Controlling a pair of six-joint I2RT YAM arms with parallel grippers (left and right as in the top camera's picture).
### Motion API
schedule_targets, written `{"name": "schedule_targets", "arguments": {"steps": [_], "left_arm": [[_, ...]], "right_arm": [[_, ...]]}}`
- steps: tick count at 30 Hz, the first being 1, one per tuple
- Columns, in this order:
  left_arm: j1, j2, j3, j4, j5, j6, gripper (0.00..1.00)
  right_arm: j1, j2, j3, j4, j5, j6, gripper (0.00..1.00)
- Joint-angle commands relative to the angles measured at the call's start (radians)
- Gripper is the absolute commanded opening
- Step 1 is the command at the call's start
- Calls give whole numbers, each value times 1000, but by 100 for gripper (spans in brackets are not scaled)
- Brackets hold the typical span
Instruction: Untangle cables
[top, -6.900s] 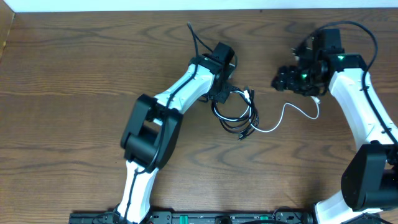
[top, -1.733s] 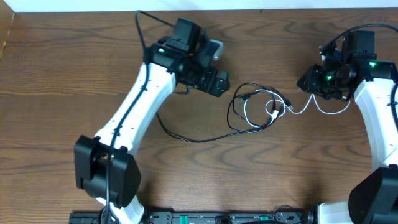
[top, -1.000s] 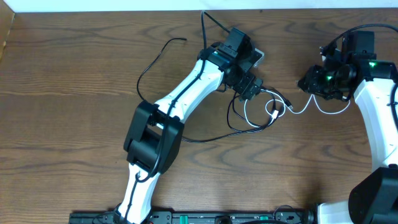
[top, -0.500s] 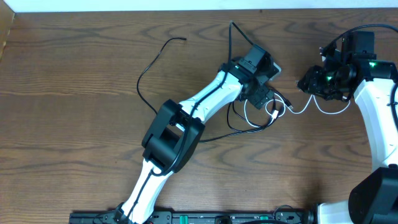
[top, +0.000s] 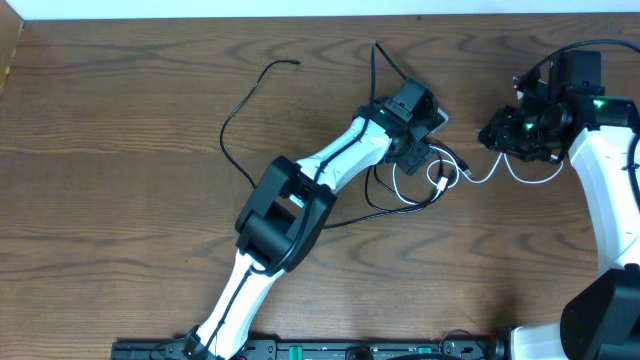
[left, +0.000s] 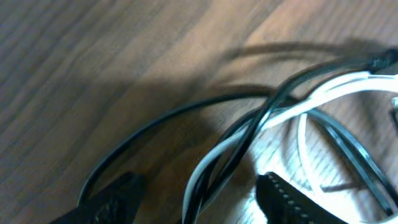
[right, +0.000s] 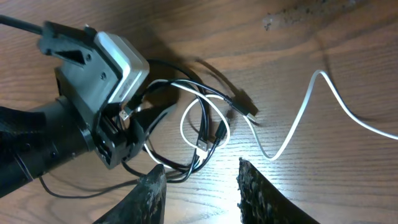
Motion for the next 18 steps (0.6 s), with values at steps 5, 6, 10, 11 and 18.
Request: {"name": "schedule_targets", "arguments": {"steps": [5,6,10,11,18], "left_arm": [[4,-20,6,-18,-40,3,20],[4,-33,6,-26,-68,-1,9],[4,-116,6,-113,-158,-35,7],[4,-143,6,-144,-162,-47,7],[11,-334,6,-288,-161,-191,7]], "right_arm": [[22,-6,-16,11,4,-19,36],[25,-6,-21,16,4,-19,37],[35,-6,-35,26,3,-19,37],[38,-6,-37,26,3,-19,37],[76,-6,-41,66,-58,-20,42]]}}
